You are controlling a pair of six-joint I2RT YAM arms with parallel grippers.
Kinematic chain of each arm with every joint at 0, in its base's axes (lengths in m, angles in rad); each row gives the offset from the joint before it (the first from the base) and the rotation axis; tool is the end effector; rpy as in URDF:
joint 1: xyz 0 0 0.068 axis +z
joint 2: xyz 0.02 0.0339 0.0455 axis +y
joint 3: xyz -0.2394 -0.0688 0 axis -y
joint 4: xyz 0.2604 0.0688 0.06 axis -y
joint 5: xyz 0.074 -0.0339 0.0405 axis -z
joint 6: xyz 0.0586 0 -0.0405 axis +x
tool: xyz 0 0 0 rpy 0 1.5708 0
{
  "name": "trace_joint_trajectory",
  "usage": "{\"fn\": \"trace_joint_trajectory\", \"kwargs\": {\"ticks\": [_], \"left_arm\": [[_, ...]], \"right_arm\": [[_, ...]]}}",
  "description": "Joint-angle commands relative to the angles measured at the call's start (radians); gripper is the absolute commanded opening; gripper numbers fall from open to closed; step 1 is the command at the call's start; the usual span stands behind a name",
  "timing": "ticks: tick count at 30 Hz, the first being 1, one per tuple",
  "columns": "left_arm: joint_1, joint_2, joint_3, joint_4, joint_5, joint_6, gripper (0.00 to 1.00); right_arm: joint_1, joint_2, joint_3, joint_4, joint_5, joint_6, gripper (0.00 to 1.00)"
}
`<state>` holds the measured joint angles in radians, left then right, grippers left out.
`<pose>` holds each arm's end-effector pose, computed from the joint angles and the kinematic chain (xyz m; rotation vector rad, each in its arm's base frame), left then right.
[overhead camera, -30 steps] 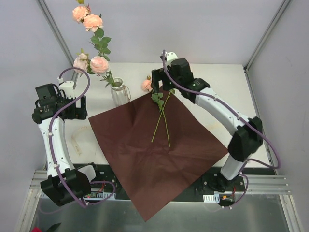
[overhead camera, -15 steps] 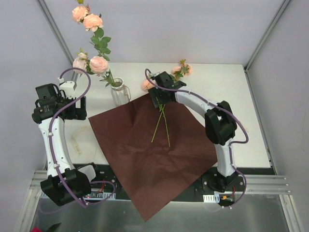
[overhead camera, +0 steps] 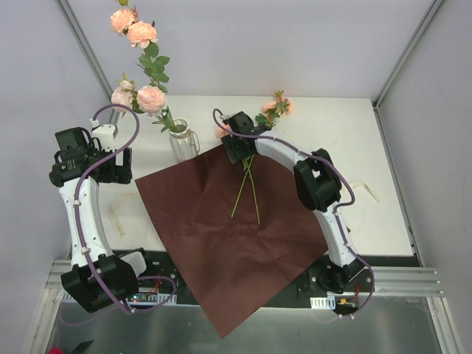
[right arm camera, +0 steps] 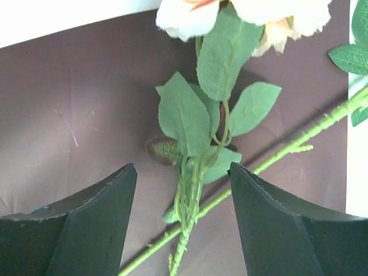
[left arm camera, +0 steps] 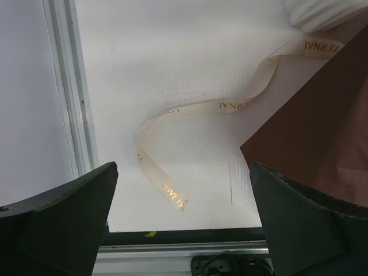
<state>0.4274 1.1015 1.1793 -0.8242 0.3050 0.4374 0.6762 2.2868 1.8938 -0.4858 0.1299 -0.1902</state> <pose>0.2458 0.0926 0.3189 0.1641 2.2713 0.0992 0.4142 0.3226 0.1481 -0.9722 2.2383 0.0576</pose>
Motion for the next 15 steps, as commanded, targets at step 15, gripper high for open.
{"fn": "trace_joint_trajectory", "kwargs": {"ticks": [15], "left_arm": [[0.013, -0.041, -0.021, -0.015, -0.027, 0.049, 0.99]], "right_arm": [[-0.029, 0.106, 0.176, -0.079, -0.029, 0.049, 0.35]]}}
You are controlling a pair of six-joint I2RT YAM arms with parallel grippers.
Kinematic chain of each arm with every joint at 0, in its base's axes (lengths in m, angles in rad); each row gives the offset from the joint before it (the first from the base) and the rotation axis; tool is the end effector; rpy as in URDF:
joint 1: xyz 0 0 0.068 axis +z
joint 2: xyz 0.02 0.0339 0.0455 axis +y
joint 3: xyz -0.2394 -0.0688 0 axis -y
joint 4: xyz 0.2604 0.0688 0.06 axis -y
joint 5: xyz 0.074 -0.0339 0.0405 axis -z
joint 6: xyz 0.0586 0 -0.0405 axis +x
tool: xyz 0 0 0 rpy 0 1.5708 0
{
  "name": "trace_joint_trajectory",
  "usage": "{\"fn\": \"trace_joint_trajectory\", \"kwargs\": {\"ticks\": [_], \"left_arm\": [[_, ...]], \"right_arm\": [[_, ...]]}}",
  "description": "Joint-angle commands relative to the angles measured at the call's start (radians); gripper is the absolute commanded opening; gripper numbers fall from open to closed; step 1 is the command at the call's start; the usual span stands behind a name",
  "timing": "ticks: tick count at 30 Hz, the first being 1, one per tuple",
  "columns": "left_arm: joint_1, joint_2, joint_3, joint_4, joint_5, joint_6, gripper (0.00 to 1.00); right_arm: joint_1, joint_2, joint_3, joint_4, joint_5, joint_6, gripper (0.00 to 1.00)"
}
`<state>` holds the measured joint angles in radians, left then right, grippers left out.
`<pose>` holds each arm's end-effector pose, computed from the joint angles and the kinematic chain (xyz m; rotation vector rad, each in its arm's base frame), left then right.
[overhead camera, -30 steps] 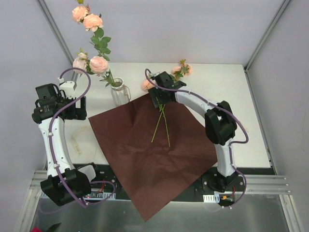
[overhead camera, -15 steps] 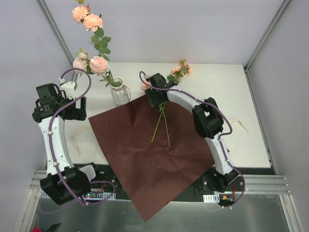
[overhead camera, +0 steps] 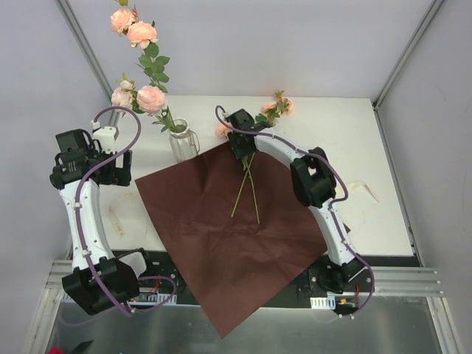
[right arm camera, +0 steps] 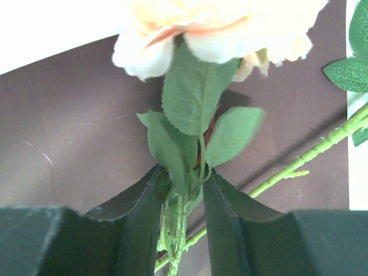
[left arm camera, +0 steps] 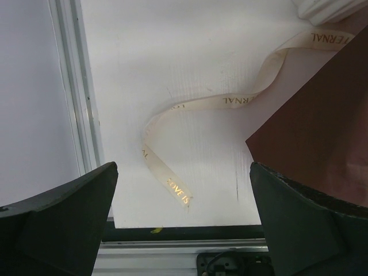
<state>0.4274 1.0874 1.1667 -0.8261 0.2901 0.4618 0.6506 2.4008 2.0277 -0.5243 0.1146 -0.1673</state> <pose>0.2427 0.0921 0.3175 0.1846 2.2754 0.1278 0.4365 0.3238 0.1327 -0.9332 2.2775 0.0691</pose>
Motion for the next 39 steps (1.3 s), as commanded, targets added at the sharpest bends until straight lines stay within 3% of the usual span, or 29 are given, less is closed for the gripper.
{"fn": "trace_joint_trajectory", "kwargs": {"ticks": [1, 4, 5, 6, 15, 21, 24, 28, 33, 34, 39], "left_arm": [[0.013, -0.029, -0.009, -0.013, -0.012, 0.024, 0.99], [0.013, -0.034, -0.009, -0.013, -0.012, 0.024, 0.99], [0.013, -0.037, -0.007, -0.015, -0.012, 0.024, 0.99], [0.011, -0.04, -0.007, -0.013, -0.014, 0.024, 0.99], [0.013, -0.055, 0.016, -0.031, -0.006, 0.018, 0.99], [0.013, -0.064, 0.034, -0.048, 0.011, 0.003, 0.99], [0.013, -0.063, 0.053, -0.057, 0.007, -0.017, 0.99], [0.011, -0.064, 0.108, -0.087, 0.035, -0.032, 0.99], [0.013, -0.064, 0.14, -0.108, 0.09, -0.048, 0.99], [0.013, -0.066, 0.14, -0.111, 0.099, -0.052, 0.99], [0.013, -0.041, 0.16, -0.128, 0.173, -0.063, 0.99]], "right_arm": [[-0.003, -0.011, 0.037, -0.039, -0.013, 0.029, 0.31], [-0.003, -0.015, 0.034, -0.04, -0.029, 0.044, 0.15], [-0.003, -0.019, 0.034, -0.04, -0.032, 0.048, 0.02], [-0.003, -0.025, 0.034, -0.039, -0.033, 0.052, 0.01], [-0.025, -0.297, 0.017, 0.056, -0.078, 0.12, 0.01], [-0.042, -0.488, -0.001, 0.228, -0.165, 0.199, 0.01], [-0.04, -0.567, -0.049, 0.395, -0.226, 0.255, 0.01], [-0.006, -0.661, -0.176, 0.859, -0.273, 0.272, 0.01], [0.089, -0.666, -0.141, 1.068, -0.233, 0.175, 0.01], [0.109, -0.663, -0.155, 1.171, -0.221, 0.082, 0.01], [0.195, -0.585, -0.083, 1.242, -0.198, -0.072, 0.01]]}}
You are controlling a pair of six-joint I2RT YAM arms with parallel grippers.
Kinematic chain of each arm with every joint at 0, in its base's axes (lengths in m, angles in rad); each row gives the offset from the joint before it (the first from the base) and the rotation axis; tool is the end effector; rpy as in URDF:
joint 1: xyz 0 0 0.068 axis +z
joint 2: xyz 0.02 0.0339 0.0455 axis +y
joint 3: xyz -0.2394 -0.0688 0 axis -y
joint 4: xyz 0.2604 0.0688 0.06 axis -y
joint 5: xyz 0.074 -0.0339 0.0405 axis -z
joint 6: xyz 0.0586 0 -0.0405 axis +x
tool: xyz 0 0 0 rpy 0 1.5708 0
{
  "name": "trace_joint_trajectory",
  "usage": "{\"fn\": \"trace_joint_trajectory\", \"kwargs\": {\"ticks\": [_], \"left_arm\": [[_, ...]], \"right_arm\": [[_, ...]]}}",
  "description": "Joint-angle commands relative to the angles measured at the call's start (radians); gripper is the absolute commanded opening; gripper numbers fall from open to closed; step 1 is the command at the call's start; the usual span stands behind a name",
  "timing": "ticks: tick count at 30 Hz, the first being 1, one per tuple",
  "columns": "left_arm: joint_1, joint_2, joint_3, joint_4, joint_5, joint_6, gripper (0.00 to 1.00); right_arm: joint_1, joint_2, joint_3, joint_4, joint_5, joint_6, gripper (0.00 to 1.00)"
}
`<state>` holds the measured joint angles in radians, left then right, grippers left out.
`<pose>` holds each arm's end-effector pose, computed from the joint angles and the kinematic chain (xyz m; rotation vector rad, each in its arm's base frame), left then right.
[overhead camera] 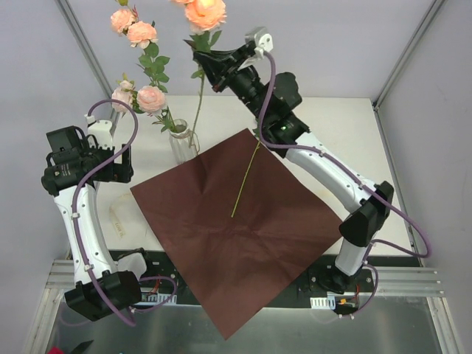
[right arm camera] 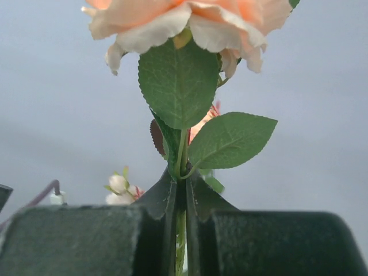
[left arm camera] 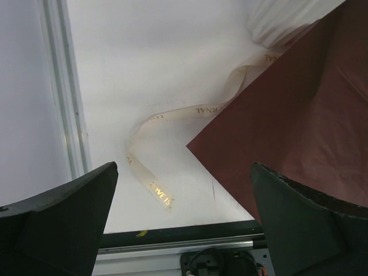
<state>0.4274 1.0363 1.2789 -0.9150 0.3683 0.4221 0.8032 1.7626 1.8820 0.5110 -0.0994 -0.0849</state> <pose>0.2245 0.0791 0.3602 0.1902 2.1833 0.0632 0.2902 0.3091 0.5171 -0.4981 0.8279 0.7098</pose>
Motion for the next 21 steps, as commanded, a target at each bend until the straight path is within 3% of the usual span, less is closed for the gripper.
{"fn": "trace_joint_trajectory", "kwargs": {"ticks": [1, 13, 21], "left_arm": [[0.013, 0.021, 0.063, -0.047, 0.11, -0.02, 0.99], [0.013, 0.013, 0.08, -0.09, 0.227, 0.024, 0.99], [0.013, 0.011, 0.053, -0.091, 0.235, 0.038, 0.99]], "right_arm": [[0.05, 0.067, 0.077, 0.228, 0.024, -0.164, 0.01], [0.071, 0.245, 0.272, 0.245, 0.081, -0.272, 0.01], [0.071, 0.307, 0.273, 0.244, 0.093, -0.289, 0.01]]}}
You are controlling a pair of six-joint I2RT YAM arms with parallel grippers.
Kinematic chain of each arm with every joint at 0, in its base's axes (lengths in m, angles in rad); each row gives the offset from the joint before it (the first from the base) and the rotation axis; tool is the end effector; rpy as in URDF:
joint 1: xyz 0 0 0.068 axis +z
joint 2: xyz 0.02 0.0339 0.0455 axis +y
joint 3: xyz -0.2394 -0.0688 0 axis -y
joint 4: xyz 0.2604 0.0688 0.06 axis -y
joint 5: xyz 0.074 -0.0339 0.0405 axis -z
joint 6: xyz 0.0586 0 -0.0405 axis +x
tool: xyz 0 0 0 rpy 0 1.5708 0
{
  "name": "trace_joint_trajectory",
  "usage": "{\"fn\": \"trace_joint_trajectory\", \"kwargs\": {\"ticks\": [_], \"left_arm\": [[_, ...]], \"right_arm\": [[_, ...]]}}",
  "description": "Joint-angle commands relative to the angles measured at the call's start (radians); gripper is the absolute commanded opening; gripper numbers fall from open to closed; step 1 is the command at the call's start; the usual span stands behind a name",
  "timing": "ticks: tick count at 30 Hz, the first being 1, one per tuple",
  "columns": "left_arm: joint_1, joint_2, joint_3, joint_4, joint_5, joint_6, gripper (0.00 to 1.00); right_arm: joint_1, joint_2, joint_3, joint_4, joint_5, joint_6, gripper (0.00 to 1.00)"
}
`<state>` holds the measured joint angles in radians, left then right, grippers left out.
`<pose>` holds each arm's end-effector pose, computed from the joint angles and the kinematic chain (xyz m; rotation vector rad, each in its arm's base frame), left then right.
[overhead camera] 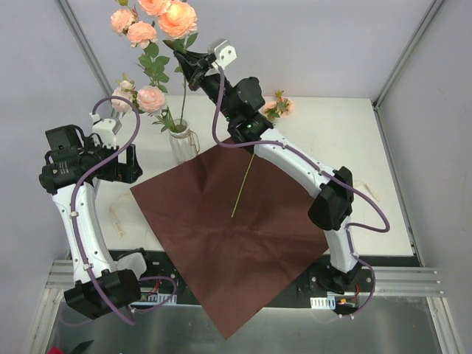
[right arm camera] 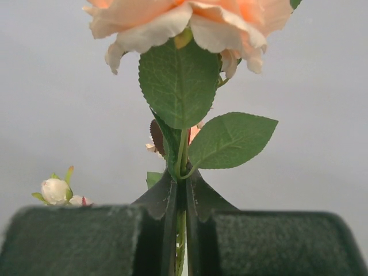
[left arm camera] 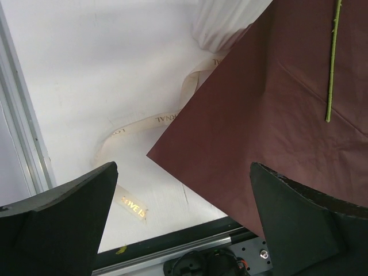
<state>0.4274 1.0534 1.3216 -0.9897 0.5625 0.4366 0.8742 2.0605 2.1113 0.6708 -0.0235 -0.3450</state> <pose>0.2219 0.0667 0.3668 0.2907 2.1483 -0.1570 0.3128 0.3761 0.4855 -0.5101 0.6915 0.5067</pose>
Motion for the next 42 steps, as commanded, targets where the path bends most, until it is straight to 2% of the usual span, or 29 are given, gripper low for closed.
{"fn": "trace_joint_trajectory", "kwargs": {"ticks": [1, 3, 8, 14, 17, 18, 19, 20, 21, 23, 29, 31, 35, 37, 40, 42], "left_arm": [[0.013, -0.004, 0.008, -0.017, 0.036, 0.024, 0.99], [0.011, -0.001, 0.005, -0.014, 0.025, 0.027, 0.99], [0.013, 0.002, 0.002, -0.013, 0.002, 0.031, 0.99], [0.013, -0.012, 0.002, -0.01, -0.004, 0.022, 0.99], [0.013, -0.026, -0.009, -0.006, -0.009, 0.027, 0.99], [0.013, -0.027, -0.01, -0.003, -0.018, 0.027, 0.99], [0.013, -0.029, -0.01, -0.003, -0.024, 0.028, 0.99], [0.011, -0.029, -0.012, -0.001, -0.029, 0.03, 0.99], [0.014, -0.03, -0.016, -0.001, -0.032, 0.031, 0.99], [0.014, -0.03, -0.021, 0.005, -0.033, 0.033, 0.99], [0.013, -0.026, -0.033, 0.022, -0.041, 0.022, 0.99], [0.013, -0.024, -0.03, 0.023, -0.052, 0.021, 0.99], [0.014, -0.029, -0.032, 0.025, -0.061, 0.03, 0.99], [0.014, -0.027, -0.035, 0.026, -0.064, 0.031, 0.99], [0.022, -0.029, -0.041, 0.028, -0.058, 0.034, 0.99], [0.024, -0.027, -0.048, 0.029, -0.053, 0.036, 0.99]], "right_arm": [[0.0, 0.012, 0.038, 0.081, 0.017, -0.029, 0.01], [0.002, 0.016, 0.012, 0.069, 0.054, -0.022, 0.01], [0.002, 0.023, -0.034, -0.01, 0.079, 0.122, 0.01], [0.02, -0.005, -0.129, -0.071, 0.088, 0.139, 0.01], [0.022, -0.02, -0.111, -0.183, 0.083, 0.144, 0.09], [0.022, -0.026, -0.093, -0.301, 0.082, 0.144, 0.26], [0.017, -0.042, -0.07, -0.356, 0.083, 0.138, 0.39], [0.013, -0.057, -0.079, -0.394, 0.098, 0.139, 0.5], [0.008, -0.077, -0.102, -0.419, 0.097, 0.15, 0.72], [-0.021, -0.143, -0.186, -0.416, 0.064, 0.195, 0.97], [-0.055, -0.253, -0.244, -0.568, 0.034, 0.189, 0.96], [-0.085, -0.307, -0.318, -0.611, 0.033, 0.208, 0.96], [-0.173, -0.346, -0.435, -0.666, -0.05, 0.311, 0.96], [-0.21, -0.315, -0.435, -0.778, -0.056, 0.371, 0.96], [-0.256, -0.251, -0.407, -0.919, 0.017, 0.403, 0.96], [-0.256, -0.2, -0.369, -1.034, 0.155, 0.405, 0.96]]}}
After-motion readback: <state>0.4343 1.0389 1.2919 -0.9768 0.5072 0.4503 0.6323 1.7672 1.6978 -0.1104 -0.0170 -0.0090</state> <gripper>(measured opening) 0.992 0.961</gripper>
